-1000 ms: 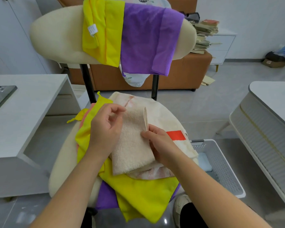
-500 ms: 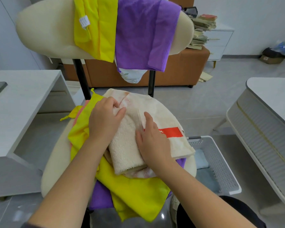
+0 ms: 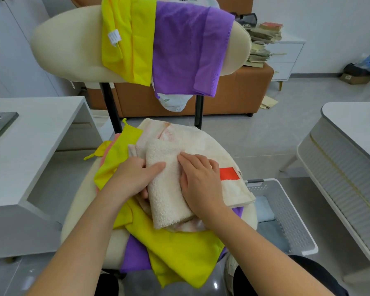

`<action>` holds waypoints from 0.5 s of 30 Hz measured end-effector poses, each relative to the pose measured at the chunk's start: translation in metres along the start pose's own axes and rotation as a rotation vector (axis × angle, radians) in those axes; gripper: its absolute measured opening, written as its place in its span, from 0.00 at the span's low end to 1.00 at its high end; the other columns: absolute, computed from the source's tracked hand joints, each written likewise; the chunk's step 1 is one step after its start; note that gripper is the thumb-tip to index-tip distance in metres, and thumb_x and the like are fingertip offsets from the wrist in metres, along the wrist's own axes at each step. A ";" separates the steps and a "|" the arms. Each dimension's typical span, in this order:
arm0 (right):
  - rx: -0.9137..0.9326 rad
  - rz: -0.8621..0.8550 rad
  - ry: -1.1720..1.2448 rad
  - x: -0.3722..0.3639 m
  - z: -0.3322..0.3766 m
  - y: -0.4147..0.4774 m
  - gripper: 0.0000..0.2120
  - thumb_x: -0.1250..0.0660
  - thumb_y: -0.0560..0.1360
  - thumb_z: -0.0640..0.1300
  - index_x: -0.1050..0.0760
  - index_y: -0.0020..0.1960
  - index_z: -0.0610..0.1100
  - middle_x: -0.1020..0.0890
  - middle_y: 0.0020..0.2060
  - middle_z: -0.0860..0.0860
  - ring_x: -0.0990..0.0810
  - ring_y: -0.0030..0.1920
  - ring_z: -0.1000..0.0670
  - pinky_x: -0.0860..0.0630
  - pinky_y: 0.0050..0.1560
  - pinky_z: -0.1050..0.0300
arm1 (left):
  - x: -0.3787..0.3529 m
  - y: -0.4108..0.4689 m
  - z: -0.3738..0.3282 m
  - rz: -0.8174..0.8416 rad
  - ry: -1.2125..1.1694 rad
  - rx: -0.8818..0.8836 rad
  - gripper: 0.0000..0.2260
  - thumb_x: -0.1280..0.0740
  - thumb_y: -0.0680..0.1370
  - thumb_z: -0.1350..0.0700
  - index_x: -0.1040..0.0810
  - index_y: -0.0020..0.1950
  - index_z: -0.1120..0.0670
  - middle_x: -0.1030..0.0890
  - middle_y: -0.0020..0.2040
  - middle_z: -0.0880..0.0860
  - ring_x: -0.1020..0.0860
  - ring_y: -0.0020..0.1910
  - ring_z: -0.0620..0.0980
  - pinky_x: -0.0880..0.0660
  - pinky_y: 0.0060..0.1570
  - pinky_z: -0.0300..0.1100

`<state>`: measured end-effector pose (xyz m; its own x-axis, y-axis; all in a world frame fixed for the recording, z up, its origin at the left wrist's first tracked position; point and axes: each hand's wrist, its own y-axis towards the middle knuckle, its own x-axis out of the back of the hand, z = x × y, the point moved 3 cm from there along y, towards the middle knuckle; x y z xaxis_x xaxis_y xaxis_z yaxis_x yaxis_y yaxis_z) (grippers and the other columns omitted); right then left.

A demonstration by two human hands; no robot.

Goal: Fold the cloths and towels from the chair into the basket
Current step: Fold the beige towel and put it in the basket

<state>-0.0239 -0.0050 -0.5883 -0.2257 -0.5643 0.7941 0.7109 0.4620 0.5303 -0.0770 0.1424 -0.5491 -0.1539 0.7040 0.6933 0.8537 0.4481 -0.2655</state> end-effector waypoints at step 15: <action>-0.888 0.546 1.424 0.046 -0.062 0.009 0.30 0.36 0.71 0.64 0.23 0.61 0.41 0.18 0.54 0.41 0.19 0.56 0.43 0.25 0.60 0.45 | -0.057 -0.006 -0.051 0.212 -0.582 -0.464 0.12 0.43 0.81 0.60 0.20 0.52 0.51 0.16 0.47 0.47 0.20 0.50 0.44 0.27 0.45 0.36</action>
<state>0.0134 -0.0688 -0.5654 0.4981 -0.8138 -0.2996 0.7234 0.5804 -0.3740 -0.0480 0.0717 -0.5526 -0.0906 0.9827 0.1613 0.9955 0.0845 0.0439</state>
